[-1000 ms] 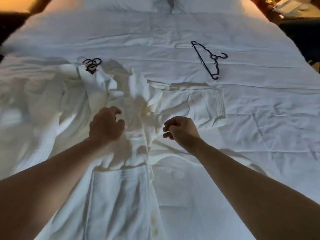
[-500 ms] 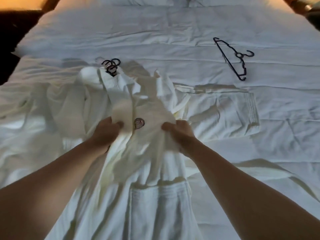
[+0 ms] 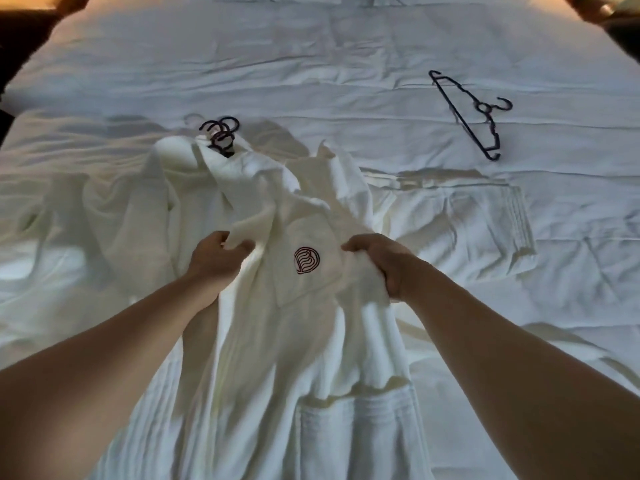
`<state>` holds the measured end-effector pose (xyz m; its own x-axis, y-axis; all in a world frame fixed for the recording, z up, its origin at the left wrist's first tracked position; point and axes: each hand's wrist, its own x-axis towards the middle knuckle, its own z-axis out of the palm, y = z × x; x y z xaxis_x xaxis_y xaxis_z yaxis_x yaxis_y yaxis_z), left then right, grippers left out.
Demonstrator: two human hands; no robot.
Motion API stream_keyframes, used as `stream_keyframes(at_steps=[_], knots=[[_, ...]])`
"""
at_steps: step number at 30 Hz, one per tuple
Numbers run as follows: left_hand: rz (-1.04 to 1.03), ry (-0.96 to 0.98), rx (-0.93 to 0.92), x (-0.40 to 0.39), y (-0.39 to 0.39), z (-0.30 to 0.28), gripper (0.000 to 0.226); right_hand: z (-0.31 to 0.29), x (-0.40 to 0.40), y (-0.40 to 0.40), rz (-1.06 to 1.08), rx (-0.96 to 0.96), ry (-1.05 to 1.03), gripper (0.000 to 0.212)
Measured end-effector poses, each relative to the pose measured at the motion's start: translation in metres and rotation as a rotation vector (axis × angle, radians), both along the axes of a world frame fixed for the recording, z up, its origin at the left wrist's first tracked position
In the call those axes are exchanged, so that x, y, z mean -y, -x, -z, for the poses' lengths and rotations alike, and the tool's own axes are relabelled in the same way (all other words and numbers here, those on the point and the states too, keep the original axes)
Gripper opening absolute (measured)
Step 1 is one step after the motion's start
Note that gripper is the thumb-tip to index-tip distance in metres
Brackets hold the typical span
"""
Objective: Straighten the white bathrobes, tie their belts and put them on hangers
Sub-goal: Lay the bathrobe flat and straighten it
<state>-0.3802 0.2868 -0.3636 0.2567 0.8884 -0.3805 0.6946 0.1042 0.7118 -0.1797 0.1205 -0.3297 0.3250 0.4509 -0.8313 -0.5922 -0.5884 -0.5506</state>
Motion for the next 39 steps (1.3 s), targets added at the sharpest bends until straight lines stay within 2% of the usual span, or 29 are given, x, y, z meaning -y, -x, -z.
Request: stream_keyframes(at_steps=[4, 7, 10, 12, 16, 18, 21, 24, 27, 29, 31, 34, 36, 37, 38, 39], knots=[[-0.063, 0.000, -0.012, -0.013, -0.012, -0.005, 0.042, -0.007, 0.001, -0.007, 0.077, -0.043, -0.133, 0.041], [-0.048, 0.090, 0.037, -0.027, -0.025, -0.006, 0.025, 0.002, 0.000, -0.015, 0.164, -0.123, -0.232, 0.057], [-0.144, 0.330, 0.204, -0.046, -0.037, -0.007, 0.053, 0.017, -0.009, -0.024, 0.252, -0.205, -0.241, 0.083], [-0.168, 0.430, 0.212, -0.056, -0.041, -0.004, 0.063, 0.022, -0.024, -0.028, 0.294, -0.202, -0.161, 0.082], [-0.175, 0.502, 0.259, -0.068, -0.057, 0.002, 0.047, 0.018, -0.059, -0.041, 0.287, -0.104, -0.147, 0.058], [-0.194, 0.436, 0.253, -0.070, -0.065, 0.002, 0.033, 0.014, -0.070, -0.050, 0.323, -0.074, -0.192, 0.040], [-0.230, 0.345, 0.267, -0.073, -0.079, 0.006, 0.035, 0.013, -0.076, -0.075, 0.433, -0.146, -0.235, 0.032], [-0.220, 0.230, 0.215, -0.080, -0.093, 0.014, 0.067, 0.018, -0.067, -0.102, 0.583, -0.125, -0.256, 0.031], [-0.248, 0.081, 0.157, -0.091, -0.095, 0.020, 0.076, 0.031, -0.041, -0.118, 0.716, 0.114, -0.286, 0.022], [-0.189, -0.057, -0.027, -0.097, -0.089, 0.023, 0.075, 0.040, -0.023, -0.121, 0.748, 0.186, -0.261, 0.007], [-0.114, -0.154, -0.221, -0.099, -0.085, 0.024, 0.073, 0.048, -0.010, -0.122, 0.850, 0.077, -0.320, 0.014], [-0.048, -0.297, -0.388, -0.090, -0.093, 0.016, 0.065, 0.043, -0.004, -0.115, 0.916, 0.030, -0.402, 0.009], [0.047, -0.459, -0.406, -0.076, -0.111, 0.007, 0.061, 0.031, -0.005, -0.112, 0.839, 0.255, -0.400, 0.020], [0.121, -0.546, -0.345, -0.067, -0.122, 0.001, 0.058, 0.026, -0.006, -0.112, 0.724, 0.505, -0.404, 0.034], [0.202, -0.628, -0.256, -0.056, -0.136, -0.003, 0.055, 0.022, -0.005, -0.113, 0.538, 0.834, -0.386, 0.047], [0.272, -0.671, -0.155, -0.045, -0.149, -0.006, 0.052, 0.023, -0.004, -0.115, 0.337, 1.156, -0.343, 0.049]])
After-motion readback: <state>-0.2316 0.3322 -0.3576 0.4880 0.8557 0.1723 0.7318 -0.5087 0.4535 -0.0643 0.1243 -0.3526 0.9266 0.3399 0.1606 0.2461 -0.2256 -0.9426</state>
